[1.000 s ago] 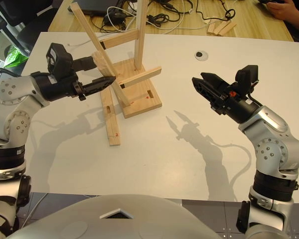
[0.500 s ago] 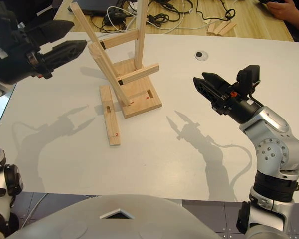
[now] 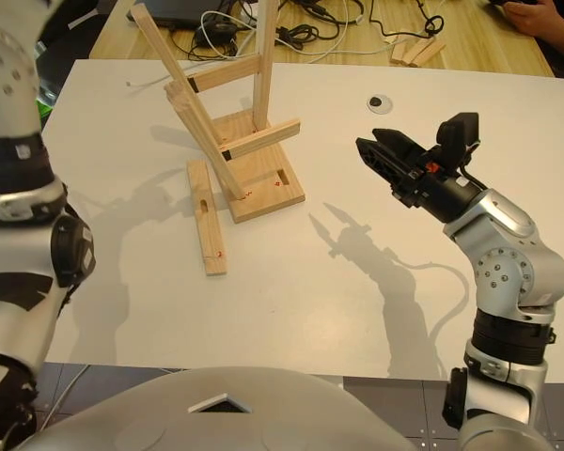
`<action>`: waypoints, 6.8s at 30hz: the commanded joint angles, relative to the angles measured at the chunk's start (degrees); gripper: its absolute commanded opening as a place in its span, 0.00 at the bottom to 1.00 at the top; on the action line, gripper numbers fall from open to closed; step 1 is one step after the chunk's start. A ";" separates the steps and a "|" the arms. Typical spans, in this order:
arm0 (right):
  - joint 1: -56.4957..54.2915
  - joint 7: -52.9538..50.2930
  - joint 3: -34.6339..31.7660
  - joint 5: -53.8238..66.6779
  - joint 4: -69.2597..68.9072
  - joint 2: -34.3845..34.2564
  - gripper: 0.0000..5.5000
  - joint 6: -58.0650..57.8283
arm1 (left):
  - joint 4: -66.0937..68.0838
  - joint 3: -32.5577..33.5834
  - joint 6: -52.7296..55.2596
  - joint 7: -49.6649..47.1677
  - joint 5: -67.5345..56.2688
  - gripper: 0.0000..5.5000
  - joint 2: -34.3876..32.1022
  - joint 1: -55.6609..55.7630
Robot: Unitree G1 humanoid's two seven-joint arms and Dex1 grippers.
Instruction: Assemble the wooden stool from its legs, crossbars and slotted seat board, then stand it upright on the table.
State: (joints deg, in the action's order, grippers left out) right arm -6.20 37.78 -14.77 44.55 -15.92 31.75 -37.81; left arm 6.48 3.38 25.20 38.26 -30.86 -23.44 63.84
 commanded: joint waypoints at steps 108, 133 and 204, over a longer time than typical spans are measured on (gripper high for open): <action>9.16 -7.46 1.40 -3.78 -10.70 -4.82 0.36 6.63 | -25.86 -12.02 58.51 -25.48 5.37 0.78 -5.00 -52.21; 7.76 -10.00 0.65 -3.33 -12.06 -4.87 0.36 6.97 | -13.95 -9.67 45.30 -9.15 6.97 0.44 -18.35 -54.24; -23.02 -22.17 -1.11 31.30 -2.11 -15.73 0.24 -0.79 | -27.34 -18.68 -0.19 -5.57 23.09 0.38 3.78 -28.42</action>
State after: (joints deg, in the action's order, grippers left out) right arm -30.20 15.06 -18.23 75.92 -17.73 16.55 -36.84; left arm -19.73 -14.90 24.94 32.70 -7.67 -20.65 34.12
